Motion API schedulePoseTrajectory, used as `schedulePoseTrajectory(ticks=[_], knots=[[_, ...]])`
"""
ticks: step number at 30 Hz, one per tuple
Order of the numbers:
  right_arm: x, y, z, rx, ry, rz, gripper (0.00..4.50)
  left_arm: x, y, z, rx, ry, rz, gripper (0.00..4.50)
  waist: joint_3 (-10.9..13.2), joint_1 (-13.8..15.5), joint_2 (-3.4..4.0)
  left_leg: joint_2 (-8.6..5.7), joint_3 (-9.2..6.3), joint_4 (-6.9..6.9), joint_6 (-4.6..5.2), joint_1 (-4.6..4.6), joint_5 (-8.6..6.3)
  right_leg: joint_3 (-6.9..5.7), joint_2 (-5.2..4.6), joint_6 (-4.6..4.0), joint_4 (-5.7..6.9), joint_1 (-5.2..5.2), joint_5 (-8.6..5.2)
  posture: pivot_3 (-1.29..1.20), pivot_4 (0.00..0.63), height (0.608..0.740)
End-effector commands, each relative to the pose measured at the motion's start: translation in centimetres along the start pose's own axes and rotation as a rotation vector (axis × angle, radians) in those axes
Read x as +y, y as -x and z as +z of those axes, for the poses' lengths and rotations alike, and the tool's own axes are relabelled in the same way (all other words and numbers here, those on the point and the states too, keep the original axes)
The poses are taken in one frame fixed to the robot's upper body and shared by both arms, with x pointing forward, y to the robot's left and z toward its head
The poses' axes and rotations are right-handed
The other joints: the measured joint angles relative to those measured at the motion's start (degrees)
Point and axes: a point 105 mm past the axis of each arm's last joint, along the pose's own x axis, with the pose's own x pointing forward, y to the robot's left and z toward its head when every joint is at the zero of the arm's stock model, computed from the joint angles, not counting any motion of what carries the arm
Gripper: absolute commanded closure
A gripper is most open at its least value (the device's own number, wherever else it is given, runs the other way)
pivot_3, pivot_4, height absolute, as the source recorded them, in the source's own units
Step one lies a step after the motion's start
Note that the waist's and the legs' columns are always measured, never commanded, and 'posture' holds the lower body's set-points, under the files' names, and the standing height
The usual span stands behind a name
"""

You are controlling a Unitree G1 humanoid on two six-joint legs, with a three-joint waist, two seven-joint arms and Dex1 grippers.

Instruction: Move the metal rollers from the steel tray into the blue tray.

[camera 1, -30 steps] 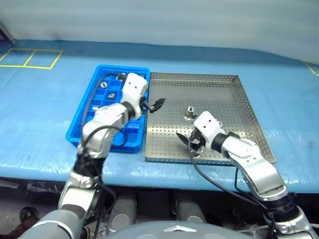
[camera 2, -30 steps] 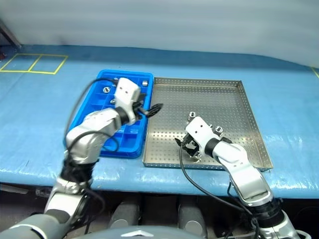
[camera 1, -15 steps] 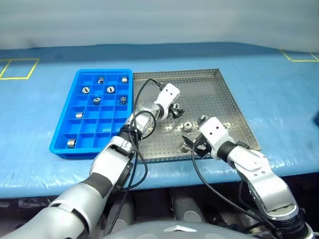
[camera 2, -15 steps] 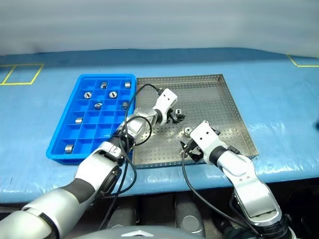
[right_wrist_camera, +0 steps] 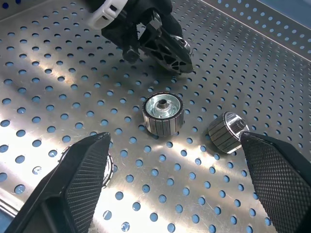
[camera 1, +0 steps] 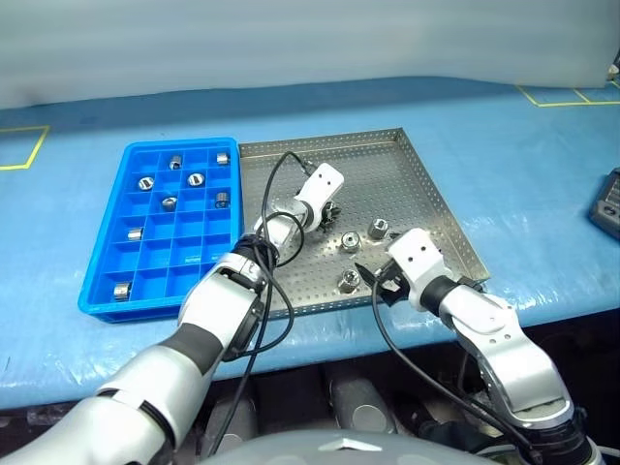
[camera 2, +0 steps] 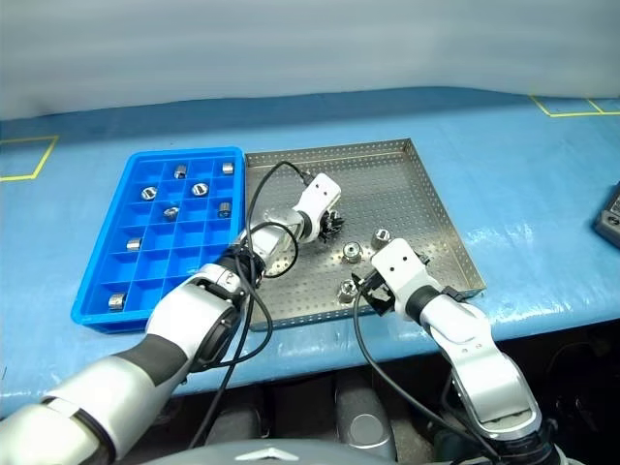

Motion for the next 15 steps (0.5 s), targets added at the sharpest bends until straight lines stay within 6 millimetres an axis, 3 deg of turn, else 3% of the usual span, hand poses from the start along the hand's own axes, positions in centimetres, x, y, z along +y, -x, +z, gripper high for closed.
schedulePoseTrajectory(ticks=[1, 5, 7, 12, 15], knots=[[-0.2, -0.3, 1.2, -0.050, 0.025, -0.004, 0.00, 0.8, 0.4, 2.2, -0.076, -0.030, 0.029, 2.58, 0.0, 0.2, 0.00, 0.00, 0.00, 0.00, 0.00, 0.00, 0.00, 0.00, 0.00, 0.07, 0.00, 0.00, 0.04, -0.17, 0.150, 0.740], [-0.2, -0.8, 1.0, -0.044, 0.018, 0.009, 0.00, 1.5, 1.1, 3.1, -0.122, -0.008, 0.028, 2.58, 0.0, 0.5, 0.00, 0.00, 0.00, -0.05, 0.00, -0.02, 0.00, 0.01, 0.00, 0.24, -0.02, -0.02, 0.14, -0.16, 0.150, 0.740], [0.1, -1.2, 0.8, -0.044, -0.001, 0.034, 0.00, 2.3, 2.5, 4.1, -0.178, 0.020, 0.012, 2.58, 0.0, 0.4, 0.01, 0.00, 0.00, -0.10, 0.00, -0.01, 0.00, 0.03, 0.00, 0.26, -0.02, -0.04, 0.15, -0.15, 0.150, 0.740], [1.1, -1.7, 1.8, -0.099, -0.023, 0.103, 0.00, 4.3, 9.2, 3.4, -0.177, 0.069, -0.023, 2.58, 0.0, 0.2, 0.09, 0.13, 0.06, -0.28, -0.01, 0.07, 0.00, 0.15, 0.13, 0.22, 0.11, -0.13, 0.13, -0.08, 0.150, 0.740], [1.5, -2.1, 2.2, -0.114, -0.013, 0.137, 0.00, 6.9, 13.3, 2.2, -0.176, 0.076, 0.129, 2.58, 0.0, 1.0, 0.10, 0.21, 0.00, -0.25, -0.01, 0.11, 0.01, 0.09, 0.23, 0.15, 0.21, -0.11, 0.09, -0.03, 0.150, 0.740]])
